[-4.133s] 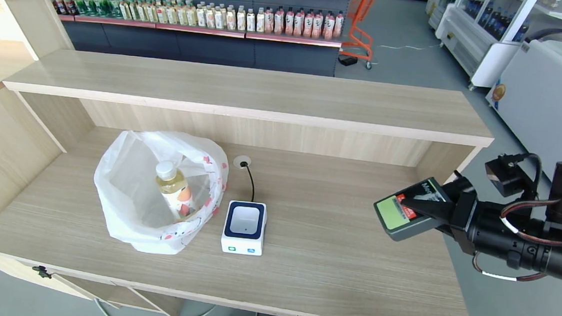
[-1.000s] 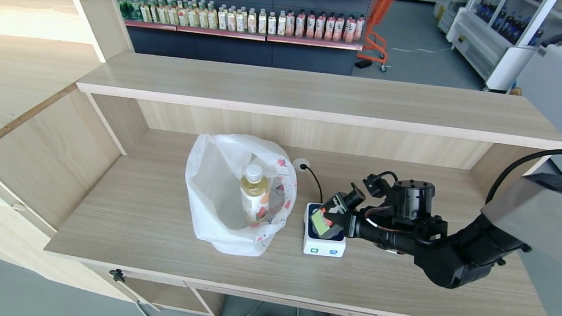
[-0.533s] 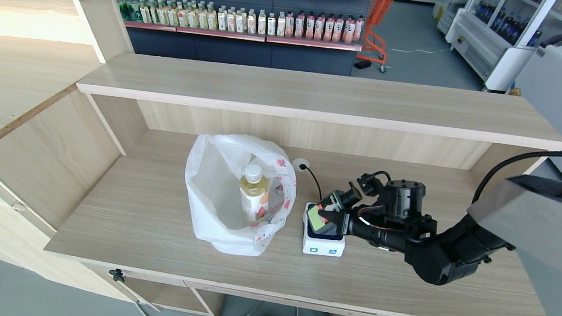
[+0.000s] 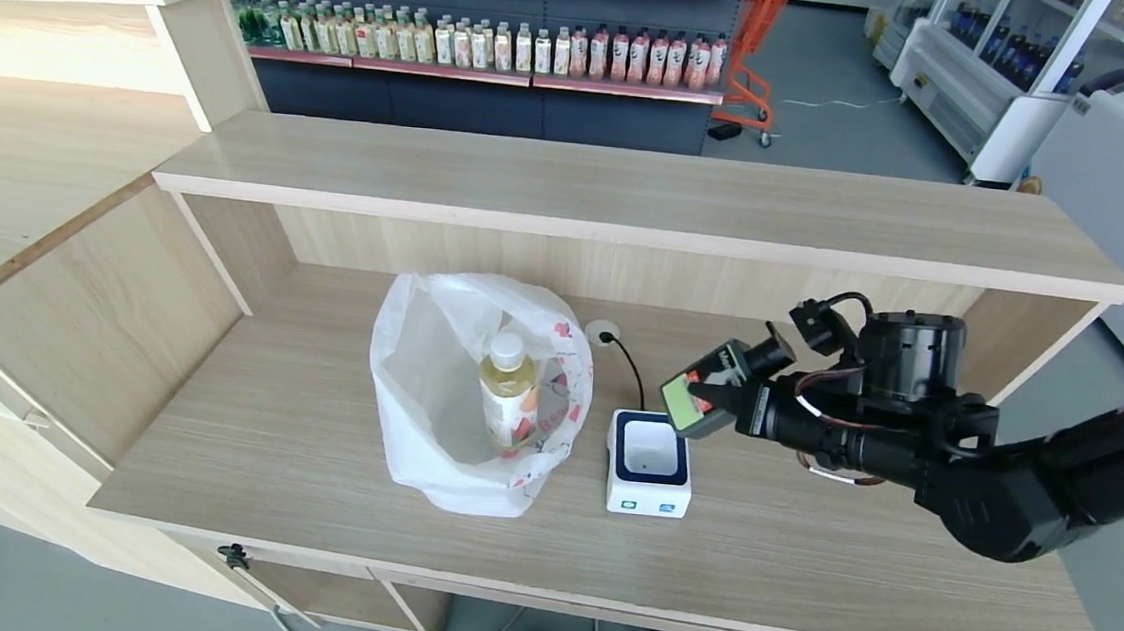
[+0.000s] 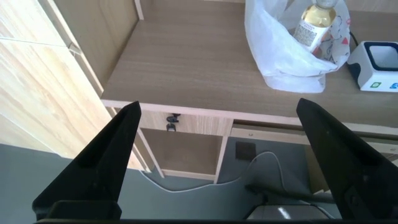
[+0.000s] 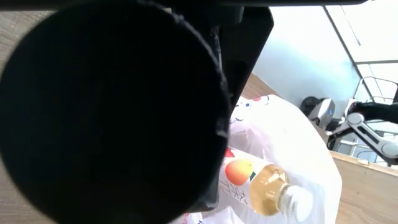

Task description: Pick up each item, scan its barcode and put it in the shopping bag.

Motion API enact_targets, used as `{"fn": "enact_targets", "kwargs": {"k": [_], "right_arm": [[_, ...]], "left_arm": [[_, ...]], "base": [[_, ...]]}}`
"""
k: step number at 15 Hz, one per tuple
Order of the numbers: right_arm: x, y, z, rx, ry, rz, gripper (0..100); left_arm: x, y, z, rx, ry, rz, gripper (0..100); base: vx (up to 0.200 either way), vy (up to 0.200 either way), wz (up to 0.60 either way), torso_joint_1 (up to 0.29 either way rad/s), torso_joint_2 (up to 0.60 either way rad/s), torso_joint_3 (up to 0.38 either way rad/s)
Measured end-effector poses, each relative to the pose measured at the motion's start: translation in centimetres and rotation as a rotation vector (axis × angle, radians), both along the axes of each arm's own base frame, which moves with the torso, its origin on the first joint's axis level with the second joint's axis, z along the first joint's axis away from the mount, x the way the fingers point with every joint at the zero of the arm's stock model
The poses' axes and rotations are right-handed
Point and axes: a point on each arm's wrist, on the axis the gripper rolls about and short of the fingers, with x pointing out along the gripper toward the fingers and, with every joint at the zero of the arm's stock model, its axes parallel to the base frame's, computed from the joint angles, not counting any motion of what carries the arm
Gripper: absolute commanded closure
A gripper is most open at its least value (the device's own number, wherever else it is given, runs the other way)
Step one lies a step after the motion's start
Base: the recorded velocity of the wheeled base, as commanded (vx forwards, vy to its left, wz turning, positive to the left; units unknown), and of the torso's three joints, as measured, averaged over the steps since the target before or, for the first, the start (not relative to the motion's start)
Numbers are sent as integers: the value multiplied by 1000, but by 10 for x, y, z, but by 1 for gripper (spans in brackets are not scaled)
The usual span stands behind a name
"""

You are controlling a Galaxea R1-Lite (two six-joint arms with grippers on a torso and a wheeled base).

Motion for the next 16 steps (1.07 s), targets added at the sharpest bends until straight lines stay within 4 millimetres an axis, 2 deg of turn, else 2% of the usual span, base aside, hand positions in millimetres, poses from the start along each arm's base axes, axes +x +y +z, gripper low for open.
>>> {"fn": "enact_targets", "kwargs": {"k": [3,6,7,12,16], "right_arm": [[-13,-24,24,-36,-70,-39,100],[-21,-31,32,-69,-102,-42,100],[-24,-31,32,-81,-109,-36,100],[-49,-24,18,-213,-152,62,100],[-56,-9,7,-299,-191,156,100]], "left_arm": [[0,0,0,0,0,-1,0],[0,0,0,0,0,-1,0],[0,0,0,1,0,-1,0],[0,0,0,2,0,0,0],[0,0,0,2,0,-1,0]], "base": [[0,200,0,14,14,-2],[0,200,0,-1,4,2],[0,200,0,7,7,2],[0,0,0,0,0,0],[0,0,0,0,0,0]]}}
